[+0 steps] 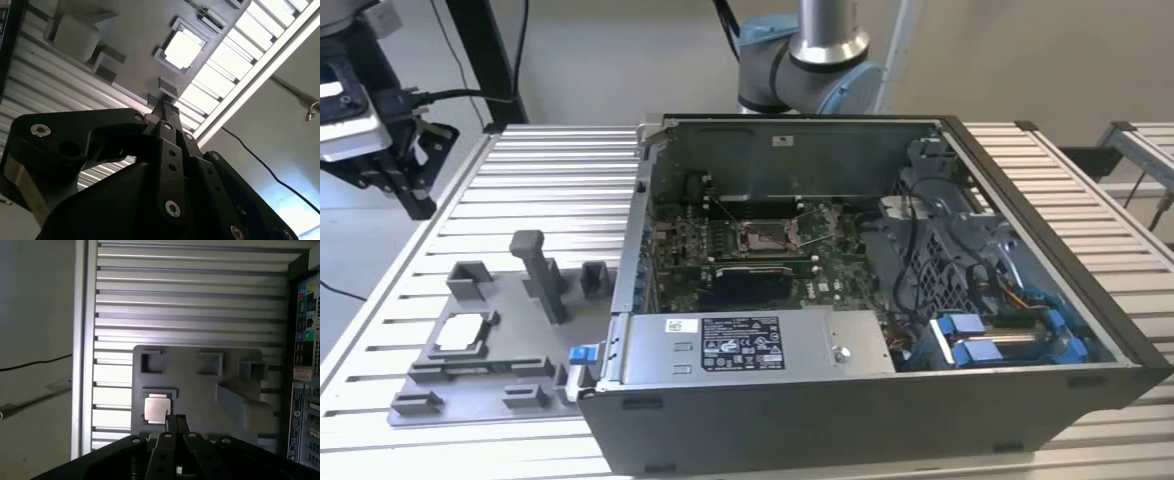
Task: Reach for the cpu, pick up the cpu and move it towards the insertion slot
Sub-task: 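Reach for the cpu, then pick up the cpu and move it towards the insertion slot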
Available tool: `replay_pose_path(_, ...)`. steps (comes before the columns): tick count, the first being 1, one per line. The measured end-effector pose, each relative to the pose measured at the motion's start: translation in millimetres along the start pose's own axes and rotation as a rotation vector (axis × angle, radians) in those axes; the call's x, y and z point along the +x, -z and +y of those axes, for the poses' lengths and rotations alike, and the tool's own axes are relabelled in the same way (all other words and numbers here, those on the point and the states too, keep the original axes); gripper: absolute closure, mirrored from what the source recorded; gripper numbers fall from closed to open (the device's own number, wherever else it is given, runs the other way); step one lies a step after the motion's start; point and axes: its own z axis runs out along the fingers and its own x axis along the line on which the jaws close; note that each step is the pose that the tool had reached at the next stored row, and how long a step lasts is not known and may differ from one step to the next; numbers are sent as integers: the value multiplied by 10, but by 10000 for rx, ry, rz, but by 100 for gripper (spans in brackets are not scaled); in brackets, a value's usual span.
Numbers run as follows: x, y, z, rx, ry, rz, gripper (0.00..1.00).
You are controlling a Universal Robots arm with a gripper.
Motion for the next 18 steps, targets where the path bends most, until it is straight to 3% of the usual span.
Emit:
replay_pose_path(4, 48, -2, -3, 0, 1, 0, 100)
replay_pose_path(12, 54, -2, -3, 0, 1, 0, 100)
replay_pose_path(13, 54, -2, -3, 0, 1, 0, 0)
replay_pose_path(18, 56, -2, -3, 0, 1, 0, 0)
